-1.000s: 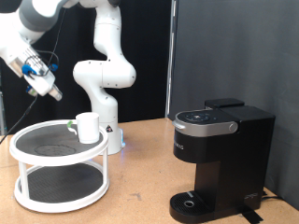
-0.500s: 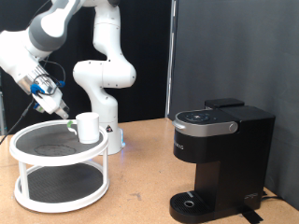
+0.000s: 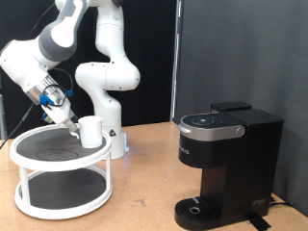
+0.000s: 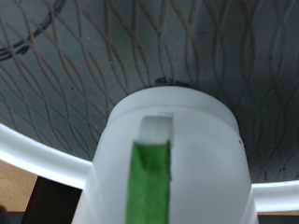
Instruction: Make a cup of coffee with the keurig machine
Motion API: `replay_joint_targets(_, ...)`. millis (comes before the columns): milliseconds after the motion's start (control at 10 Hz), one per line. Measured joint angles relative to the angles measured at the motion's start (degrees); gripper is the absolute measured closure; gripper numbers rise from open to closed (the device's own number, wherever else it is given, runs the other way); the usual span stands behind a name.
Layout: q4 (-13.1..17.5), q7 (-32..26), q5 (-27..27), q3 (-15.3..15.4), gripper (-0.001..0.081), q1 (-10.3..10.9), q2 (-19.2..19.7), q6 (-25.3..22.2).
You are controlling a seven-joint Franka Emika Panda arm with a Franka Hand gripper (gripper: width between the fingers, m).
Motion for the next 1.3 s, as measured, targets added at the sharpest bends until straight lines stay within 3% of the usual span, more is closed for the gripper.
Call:
replay_joint_targets(200, -0.40, 0.01, 0.00, 0.01, 0.0072, 0.00, 0.13, 0.56)
replay_joint_targets(400, -0.48, 0.01, 0.01, 0.01, 0.0337, 0.00, 0.49, 0.81)
replay_joint_targets(500, -0.48, 0.05, 0.03, 0.01, 0.0337, 0.00, 0.78, 0.92)
replay_joint_targets(600, -0.48, 0.09, 0.04, 0.01, 0.0483, 0.00, 1.04, 1.05)
replay_joint_targets(700, -0.48, 0.15, 0.05, 0.01, 0.0483, 0.00, 1.22, 1.20)
replay_joint_targets(800, -0.48, 0.26, 0.11, 0.01, 0.0660, -0.01, 1.30, 1.47)
replay_joint_targets(900, -0.47, 0.58, 0.17, 0.01, 0.0773, -0.06, 1.30, 1.60)
replay_joint_targets(1100, 0.25, 2.35, 0.62, -0.22, 0.0798, -0.43, 1.10, 0.38)
replay_joint_targets(1300, 2.45, 3.15, 1.12, -1.23, 0.0801, -1.04, -0.11, -4.49)
